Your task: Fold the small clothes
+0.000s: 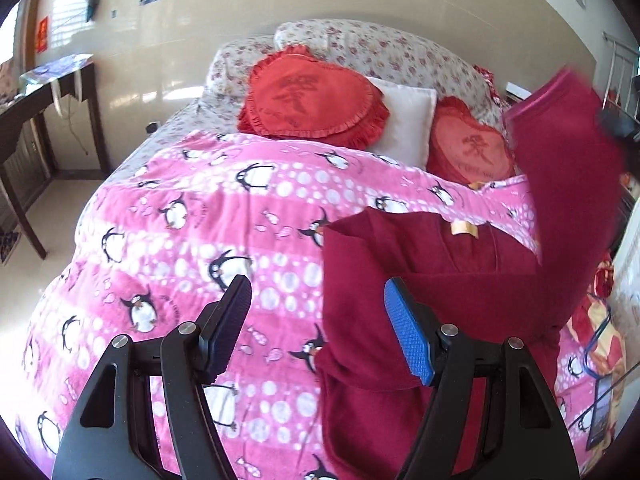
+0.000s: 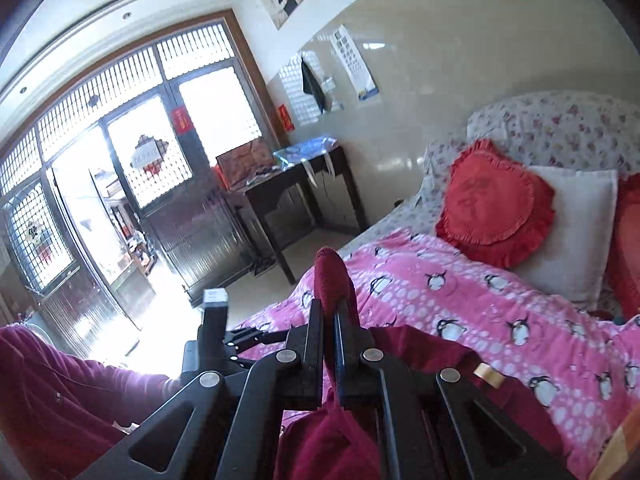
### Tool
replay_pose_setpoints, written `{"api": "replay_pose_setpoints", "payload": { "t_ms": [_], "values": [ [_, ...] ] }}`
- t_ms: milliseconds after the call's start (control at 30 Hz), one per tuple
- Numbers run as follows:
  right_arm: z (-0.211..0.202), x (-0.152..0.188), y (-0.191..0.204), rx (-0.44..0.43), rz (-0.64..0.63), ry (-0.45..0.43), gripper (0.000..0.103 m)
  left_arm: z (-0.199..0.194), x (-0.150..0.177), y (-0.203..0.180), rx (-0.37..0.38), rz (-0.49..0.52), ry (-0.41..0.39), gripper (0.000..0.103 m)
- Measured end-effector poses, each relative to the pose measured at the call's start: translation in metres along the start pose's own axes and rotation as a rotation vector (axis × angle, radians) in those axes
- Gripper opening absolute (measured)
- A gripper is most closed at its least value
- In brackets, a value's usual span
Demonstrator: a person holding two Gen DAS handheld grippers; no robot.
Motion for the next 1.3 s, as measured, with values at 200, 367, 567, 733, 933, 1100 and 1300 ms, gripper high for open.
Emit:
{"api": "replay_pose_setpoints", "payload": {
  "t_ms": [200,367,567,733,933,1100,1300],
  "values": [
    [0.132,0.047,-0.067,0.074,0.226,0.204,0.027,0.01,0.001,0.006,0.0,-0.016,0.039,0.07],
    [0.084,0.052,-0.085,0.161,0.3,0.095,0.043,0.025,-0.004,-0.003,0.011,0.038,0.019,0.07],
    [-0.007,0.099,-0.059,0.257,0.333,0.054,0.047,0.071,-0.022,-0.027,0.035,0.077,0.034,0.07],
    [-0.044,0.153,-0.048,0.346,0.402,0.033,0.047,0.116,-0.027,-0.053,0.041,0.122,0.115,0.068],
    [-0.085,0.194,-0.04,0.574,0.414,0.055,0.047,0.113,-0.034,-0.076,0.08,0.13,0.155,0.012],
    [-0.094,0.219,-0.038,0.651,0.397,0.149,0.047,0.057,-0.054,-0.068,0.136,0.1,0.104,0.012],
    [-0.074,0.237,-0.047,0.755,0.334,0.24,0.047,0.055,-0.031,-0.036,0.094,0.033,0.164,0.011]
  ]
}}
Point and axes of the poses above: each gripper's, at about its wrist camera, not at the fingertips, and z roughly the way its jaws point, y to its left, x to its underside, the point moved 1 cm from there along z, roughly the way its jaws point, and after that the axes turned 8 degrees about -z, right-handed, at the moved point
